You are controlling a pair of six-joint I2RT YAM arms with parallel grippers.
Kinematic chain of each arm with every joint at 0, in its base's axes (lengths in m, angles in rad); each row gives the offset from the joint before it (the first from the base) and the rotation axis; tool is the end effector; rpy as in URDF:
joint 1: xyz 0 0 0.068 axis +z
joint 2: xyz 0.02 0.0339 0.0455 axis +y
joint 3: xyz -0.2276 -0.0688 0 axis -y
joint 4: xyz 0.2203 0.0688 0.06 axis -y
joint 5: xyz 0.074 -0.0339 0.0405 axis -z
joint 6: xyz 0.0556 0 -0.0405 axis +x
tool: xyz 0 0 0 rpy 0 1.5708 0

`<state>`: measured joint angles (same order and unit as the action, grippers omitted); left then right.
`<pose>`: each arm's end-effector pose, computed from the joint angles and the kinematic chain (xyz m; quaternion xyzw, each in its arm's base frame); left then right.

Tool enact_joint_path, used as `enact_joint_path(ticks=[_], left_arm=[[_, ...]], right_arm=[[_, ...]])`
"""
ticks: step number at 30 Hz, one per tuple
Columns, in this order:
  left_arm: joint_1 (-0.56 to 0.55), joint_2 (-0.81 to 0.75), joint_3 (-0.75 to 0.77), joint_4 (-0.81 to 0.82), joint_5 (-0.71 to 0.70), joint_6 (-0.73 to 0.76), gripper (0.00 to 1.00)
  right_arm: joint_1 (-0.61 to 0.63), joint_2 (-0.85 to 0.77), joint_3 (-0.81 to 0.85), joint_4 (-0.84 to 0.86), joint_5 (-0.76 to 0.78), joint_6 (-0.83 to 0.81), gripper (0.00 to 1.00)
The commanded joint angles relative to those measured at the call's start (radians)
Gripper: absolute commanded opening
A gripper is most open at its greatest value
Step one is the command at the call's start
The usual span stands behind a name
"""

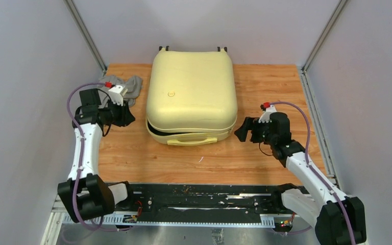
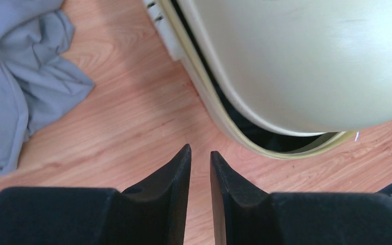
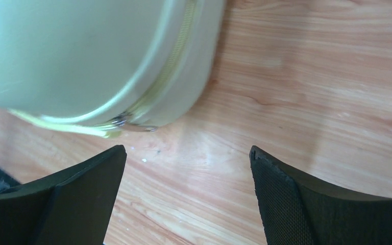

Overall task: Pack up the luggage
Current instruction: Zip the luggage at the center of the board.

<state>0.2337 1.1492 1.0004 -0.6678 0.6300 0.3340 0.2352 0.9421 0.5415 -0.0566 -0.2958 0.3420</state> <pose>0.2362 0.0226 0.2612 0.1583 0.8772 -0.1785 0.4168 0.2165 0.0686 0.2108 -0.0329 0.8426 0.2687 0.4655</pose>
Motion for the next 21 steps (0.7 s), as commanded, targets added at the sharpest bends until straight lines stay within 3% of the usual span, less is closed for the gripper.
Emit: enact_joint_path(ticks=[1, 9, 21], left_arm=[[0.085, 0.097, 0.032, -0.069, 0.096, 0.041, 0.28], [0.093, 0.194, -0.062, 0.131, 0.091, -0.097, 0.29], [0.062, 0.216, -0.183, 0.325, 0.066, -0.215, 0.25]], right_arm=[[0.094, -0.026, -0.042, 0.135, -0.1, -0.076, 0.93], [0.239, 0.022, -0.085, 0.302, 0.038, -0.139, 0.71], [0.368, 0.099, -0.111, 0.423, 0.233, -0.144, 0.49]])
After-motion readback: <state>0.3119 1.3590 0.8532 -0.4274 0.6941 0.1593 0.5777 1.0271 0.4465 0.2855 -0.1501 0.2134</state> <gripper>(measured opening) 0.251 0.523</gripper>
